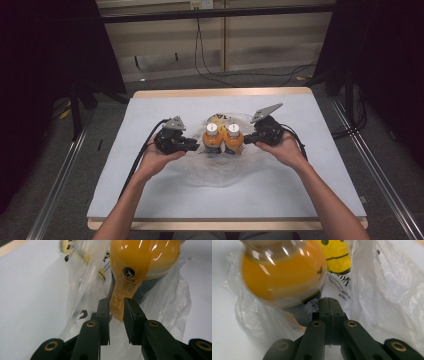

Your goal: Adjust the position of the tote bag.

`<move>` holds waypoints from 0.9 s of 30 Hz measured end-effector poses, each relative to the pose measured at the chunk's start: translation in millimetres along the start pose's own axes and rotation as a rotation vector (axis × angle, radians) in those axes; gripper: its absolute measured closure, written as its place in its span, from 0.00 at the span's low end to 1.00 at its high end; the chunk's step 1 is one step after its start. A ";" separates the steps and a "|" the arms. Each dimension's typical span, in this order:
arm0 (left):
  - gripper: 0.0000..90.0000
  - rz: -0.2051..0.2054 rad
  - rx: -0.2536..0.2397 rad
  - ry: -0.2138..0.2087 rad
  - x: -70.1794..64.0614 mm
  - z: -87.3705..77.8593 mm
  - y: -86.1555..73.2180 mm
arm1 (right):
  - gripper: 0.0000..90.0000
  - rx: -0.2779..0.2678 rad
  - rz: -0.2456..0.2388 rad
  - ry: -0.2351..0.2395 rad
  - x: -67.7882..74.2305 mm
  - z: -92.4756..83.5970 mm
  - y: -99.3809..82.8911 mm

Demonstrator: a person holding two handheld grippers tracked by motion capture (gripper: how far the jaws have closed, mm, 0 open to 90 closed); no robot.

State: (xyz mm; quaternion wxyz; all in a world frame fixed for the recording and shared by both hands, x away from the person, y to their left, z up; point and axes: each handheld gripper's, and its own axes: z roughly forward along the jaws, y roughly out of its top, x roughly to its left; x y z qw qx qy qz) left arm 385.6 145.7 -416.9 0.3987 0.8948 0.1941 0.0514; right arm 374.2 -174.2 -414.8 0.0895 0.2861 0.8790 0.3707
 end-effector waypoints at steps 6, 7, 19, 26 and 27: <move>0.83 0.009 0.058 -0.020 -2.6 21.3 -5.3 | 1.00 0.060 0.028 0.026 -7.7 27.9 -8.3; 0.83 0.007 0.075 -0.015 -2.4 23.6 -6.5 | 1.00 0.071 0.033 0.036 -8.7 30.9 -9.7; 0.85 0.011 0.161 -0.014 -3.9 45.0 -31.8 | 1.00 0.155 0.087 -0.004 -19.1 48.5 -29.3; 0.92 0.055 0.194 0.025 -0.7 37.4 -35.7 | 1.00 0.256 0.031 -0.124 -24.4 32.2 -35.6; 0.92 0.071 0.214 0.030 -2.0 36.7 -34.4 | 1.00 0.261 0.021 -0.131 -25.9 30.4 -37.0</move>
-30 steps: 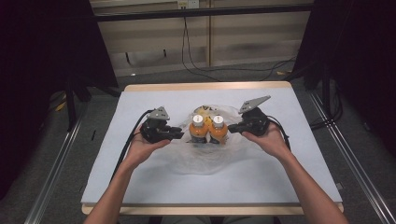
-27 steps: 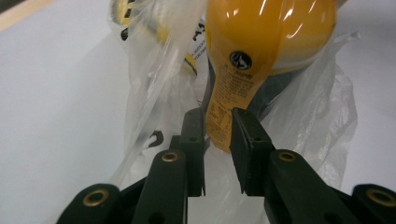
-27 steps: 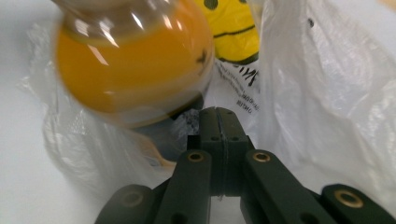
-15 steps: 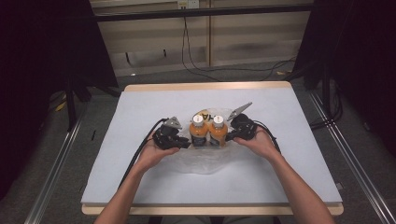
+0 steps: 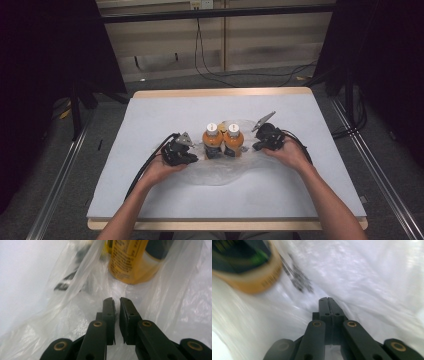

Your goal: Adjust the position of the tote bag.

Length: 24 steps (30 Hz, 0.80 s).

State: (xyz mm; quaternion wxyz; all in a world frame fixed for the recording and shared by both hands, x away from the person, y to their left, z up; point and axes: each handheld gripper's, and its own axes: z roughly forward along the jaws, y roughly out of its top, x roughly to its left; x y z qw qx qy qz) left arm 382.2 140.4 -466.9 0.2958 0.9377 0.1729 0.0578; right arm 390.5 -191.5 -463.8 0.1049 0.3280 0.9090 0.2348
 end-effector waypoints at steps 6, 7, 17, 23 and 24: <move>0.95 0.068 0.070 -0.004 1.4 -4.4 2.7 | 1.00 0.080 -0.054 -0.064 -1.5 -9.9 -9.6; 0.96 0.061 0.074 -0.006 2.1 -6.2 0.6 | 1.00 0.104 -0.069 -0.070 -2.1 -11.8 -11.1; 0.99 0.083 0.100 -0.014 5.5 -15.3 -9.1 | 1.00 0.173 -0.099 -0.046 -5.9 -30.2 -34.9; 0.99 0.082 0.127 -0.022 7.8 -17.5 -8.5 | 1.00 0.159 -0.110 -0.033 0.4 -32.2 -37.6; 0.99 0.086 0.133 -0.019 7.6 -17.7 -7.8 | 1.00 0.153 -0.104 -0.034 0.2 -32.4 -37.5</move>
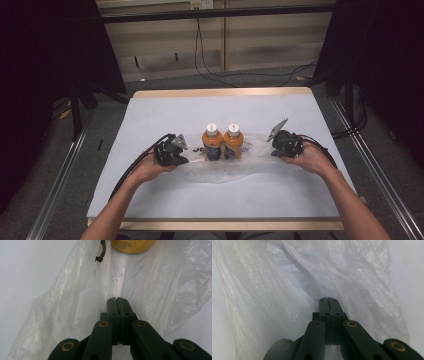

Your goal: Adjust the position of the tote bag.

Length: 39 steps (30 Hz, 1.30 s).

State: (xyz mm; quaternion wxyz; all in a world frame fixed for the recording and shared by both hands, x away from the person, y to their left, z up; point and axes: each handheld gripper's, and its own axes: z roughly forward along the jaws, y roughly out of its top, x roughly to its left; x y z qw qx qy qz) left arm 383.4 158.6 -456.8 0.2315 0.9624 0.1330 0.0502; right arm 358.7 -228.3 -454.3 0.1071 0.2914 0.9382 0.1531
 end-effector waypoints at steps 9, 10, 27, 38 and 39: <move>1.00 0.027 0.088 0.104 7.3 -3.9 1.6 | 1.00 -0.056 0.008 0.007 -3.8 -8.3 3.3; 1.00 0.027 0.119 0.102 10.2 -3.5 -1.0 | 1.00 -0.058 0.011 0.009 -3.7 -7.7 4.3; 1.00 -0.055 0.015 0.048 23.1 -14.6 -30.8 | 1.00 0.029 -0.010 -0.029 -7.9 -0.8 -5.3; 1.00 -0.089 -0.008 0.044 24.0 -15.2 -34.7 | 1.00 0.010 0.006 -0.047 -8.8 -4.4 -19.5; 1.00 -0.096 -0.011 0.046 22.8 -14.9 -34.7 | 1.00 0.012 0.009 -0.047 -8.4 -4.9 -20.3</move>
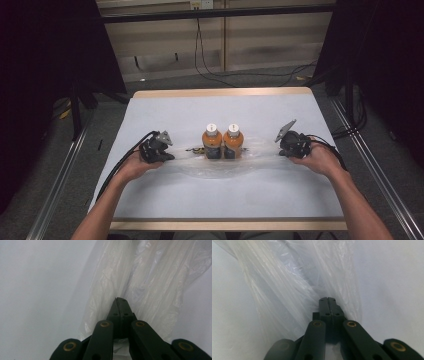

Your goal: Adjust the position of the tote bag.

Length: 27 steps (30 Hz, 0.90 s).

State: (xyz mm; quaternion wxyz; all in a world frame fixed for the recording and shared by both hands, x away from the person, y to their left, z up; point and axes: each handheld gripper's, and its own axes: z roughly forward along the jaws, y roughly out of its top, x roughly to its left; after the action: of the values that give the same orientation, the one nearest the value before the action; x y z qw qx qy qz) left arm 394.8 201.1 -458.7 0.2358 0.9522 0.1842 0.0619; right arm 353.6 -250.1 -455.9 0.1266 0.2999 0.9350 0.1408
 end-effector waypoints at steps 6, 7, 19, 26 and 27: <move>1.00 -0.032 -0.046 -0.028 0.5 2.4 -1.4 | 1.00 -0.013 0.024 -0.010 -2.4 -1.2 -6.7; 1.00 -0.022 -0.042 -0.020 -0.1 2.2 -0.9 | 1.00 -0.011 0.039 -0.009 -1.5 -1.3 -6.9; 1.00 -0.084 -0.191 -0.031 -5.8 -12.3 -6.1 | 1.00 -0.134 0.075 -0.003 0.9 -3.0 -9.4; 0.93 -0.086 -0.290 -0.043 -15.5 -22.9 -5.1 | 1.00 -0.243 0.077 0.025 6.1 -12.6 -4.5; 0.92 -0.094 -0.309 -0.045 -16.9 -24.2 -4.0 | 1.00 -0.267 0.085 0.047 5.9 -14.5 -4.8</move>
State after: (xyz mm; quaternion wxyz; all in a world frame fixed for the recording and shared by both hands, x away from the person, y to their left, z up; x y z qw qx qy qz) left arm 372.9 208.3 -439.8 0.3861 0.8961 0.2113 0.0570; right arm 341.8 -253.1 -445.0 0.1372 0.3161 0.8972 0.2763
